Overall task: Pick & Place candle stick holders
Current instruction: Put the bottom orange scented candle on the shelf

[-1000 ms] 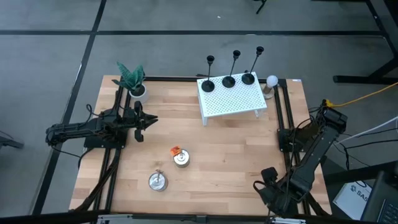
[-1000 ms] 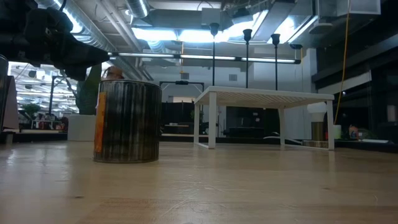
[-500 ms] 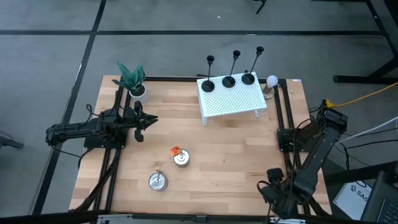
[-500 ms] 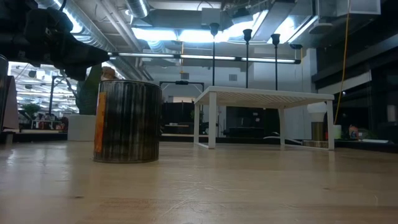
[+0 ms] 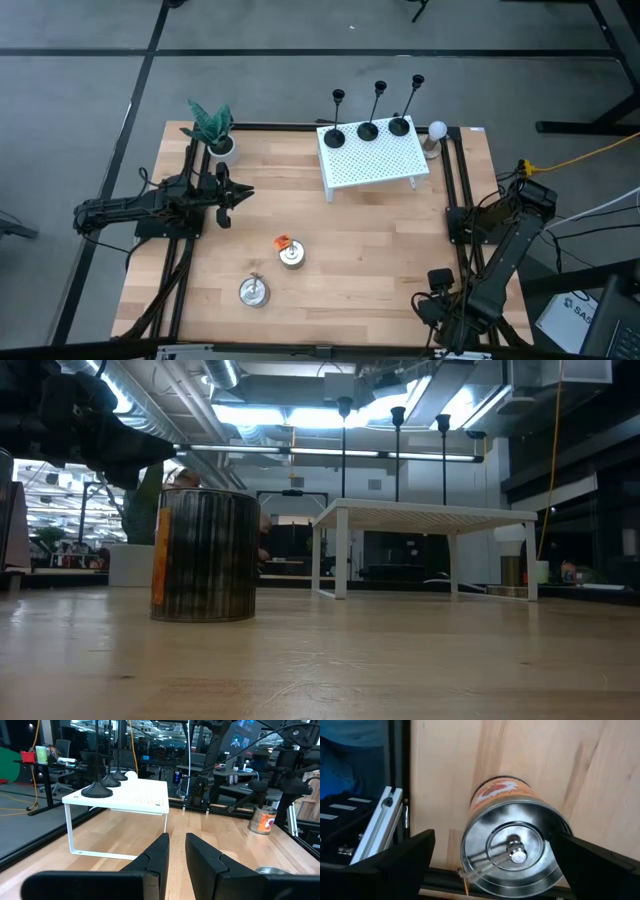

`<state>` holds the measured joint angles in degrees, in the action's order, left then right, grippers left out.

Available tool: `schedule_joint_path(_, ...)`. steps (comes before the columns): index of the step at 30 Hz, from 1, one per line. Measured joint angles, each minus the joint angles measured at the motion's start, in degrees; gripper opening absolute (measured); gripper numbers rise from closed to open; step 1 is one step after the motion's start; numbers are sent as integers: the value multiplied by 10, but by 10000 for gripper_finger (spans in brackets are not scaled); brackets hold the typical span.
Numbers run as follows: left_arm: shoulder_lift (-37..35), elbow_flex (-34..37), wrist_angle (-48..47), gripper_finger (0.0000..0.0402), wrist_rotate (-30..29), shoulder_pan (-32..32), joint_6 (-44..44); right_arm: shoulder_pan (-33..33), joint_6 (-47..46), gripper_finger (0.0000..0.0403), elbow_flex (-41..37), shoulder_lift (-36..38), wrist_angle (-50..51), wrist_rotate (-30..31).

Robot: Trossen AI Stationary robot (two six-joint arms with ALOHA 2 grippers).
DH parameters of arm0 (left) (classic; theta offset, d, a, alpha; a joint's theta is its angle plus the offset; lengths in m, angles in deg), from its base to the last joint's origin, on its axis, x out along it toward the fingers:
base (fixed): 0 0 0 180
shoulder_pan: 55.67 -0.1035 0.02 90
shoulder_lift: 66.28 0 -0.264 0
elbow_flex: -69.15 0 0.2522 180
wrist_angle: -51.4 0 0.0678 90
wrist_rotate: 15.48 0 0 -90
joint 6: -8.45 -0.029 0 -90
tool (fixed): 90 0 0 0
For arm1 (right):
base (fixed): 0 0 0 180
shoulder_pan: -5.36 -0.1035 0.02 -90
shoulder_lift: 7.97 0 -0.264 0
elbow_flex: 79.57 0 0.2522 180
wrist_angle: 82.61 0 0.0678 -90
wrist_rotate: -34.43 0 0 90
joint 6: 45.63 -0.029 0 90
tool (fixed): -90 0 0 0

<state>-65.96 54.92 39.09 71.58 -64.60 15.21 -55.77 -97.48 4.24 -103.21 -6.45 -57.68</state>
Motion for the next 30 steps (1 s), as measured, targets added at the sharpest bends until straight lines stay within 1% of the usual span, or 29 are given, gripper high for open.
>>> schedule_joint_path(5,0,0,0,59,0,0,0,0,9,399,14,0,5,14)
schedule_joint_path(9,0,0,0,59,0,0,0,0,6,399,33,0,32,26)
schedule_joint_path(12,0,0,0,59,0,0,0,0,-18,399,42,1,59,26)
schedule_joint_path(17,0,0,0,59,0,0,0,4,-86,399,43,1,94,30)
schedule_joint_path(22,0,0,0,59,0,0,0,6,-90,399,43,1,96,70)
schedule_joint_path(30,0,0,0,59,0,0,0,6,-88,399,43,1,95,71)
